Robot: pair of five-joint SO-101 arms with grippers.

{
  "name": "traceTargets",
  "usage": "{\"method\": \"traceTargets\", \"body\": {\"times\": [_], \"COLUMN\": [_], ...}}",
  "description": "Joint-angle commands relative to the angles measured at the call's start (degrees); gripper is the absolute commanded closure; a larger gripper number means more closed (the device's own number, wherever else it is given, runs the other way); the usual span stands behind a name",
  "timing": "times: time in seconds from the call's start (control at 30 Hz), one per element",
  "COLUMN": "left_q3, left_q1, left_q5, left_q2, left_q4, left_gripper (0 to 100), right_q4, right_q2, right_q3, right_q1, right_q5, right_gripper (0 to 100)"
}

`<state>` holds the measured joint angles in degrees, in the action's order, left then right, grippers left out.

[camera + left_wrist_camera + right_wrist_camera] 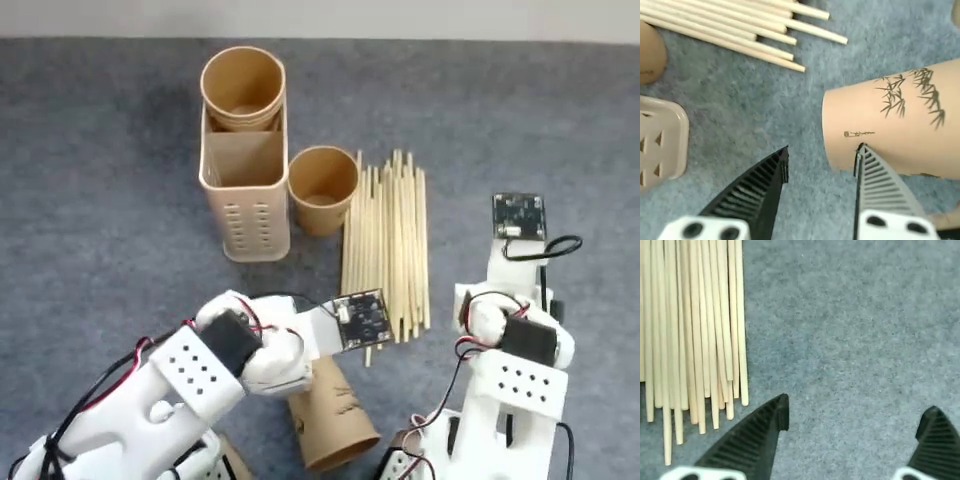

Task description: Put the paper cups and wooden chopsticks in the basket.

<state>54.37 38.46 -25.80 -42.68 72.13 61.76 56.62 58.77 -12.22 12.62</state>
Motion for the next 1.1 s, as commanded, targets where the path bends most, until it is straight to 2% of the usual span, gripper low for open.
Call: {"method": "traceTargets", "body": {"times": [0.0,0.2,0.33,0.5,0.6,0.7,0.77,0.87,1.07], "left_q3": [3.1,3.2,-0.4,-11.6,-17.5,-23.2,-25.9,-28.5,-26.4], "left_q1": [-3.6,-15.2,-20.0,-24.6,-27.4,-29.4,-29.1,-25.2,-9.1], "left_q5": [0.4,-1.6,-1.4,-1.4,-1.4,-0.6,-0.6,-0.6,-0.6], "left_q2": [0.7,1.1,9.3,21.4,21.7,20.9,20.4,18.2,6.8], "left_q4": [-4.6,-9.5,-12.3,-12.0,-10.5,-5.4,0.4,10.0,23.1], "left_gripper": [76,76,76,76,76,76,76,76,76], "right_q4": [-0.6,-0.4,-0.4,-0.3,-0.3,-0.5,-0.6,-0.7,-0.7], "right_q2": [0.0,0.0,0.0,0.0,0.0,0.0,0.0,0.0,0.0], "right_q3": [-0.1,-0.2,-0.2,0.0,0.0,0.1,0.2,0.2,0.0], "right_q1": [-0.9,-0.9,0.0,1.9,1.9,1.9,1.9,1.8,-3.3], "right_q5": [-0.4,-0.4,-0.4,-0.4,-0.4,-0.4,-0.4,-0.4,-0.4], "right_gripper": [60.5,60.5,60.5,60.5,60.5,60.5,60.5,60.5,60.5]}}
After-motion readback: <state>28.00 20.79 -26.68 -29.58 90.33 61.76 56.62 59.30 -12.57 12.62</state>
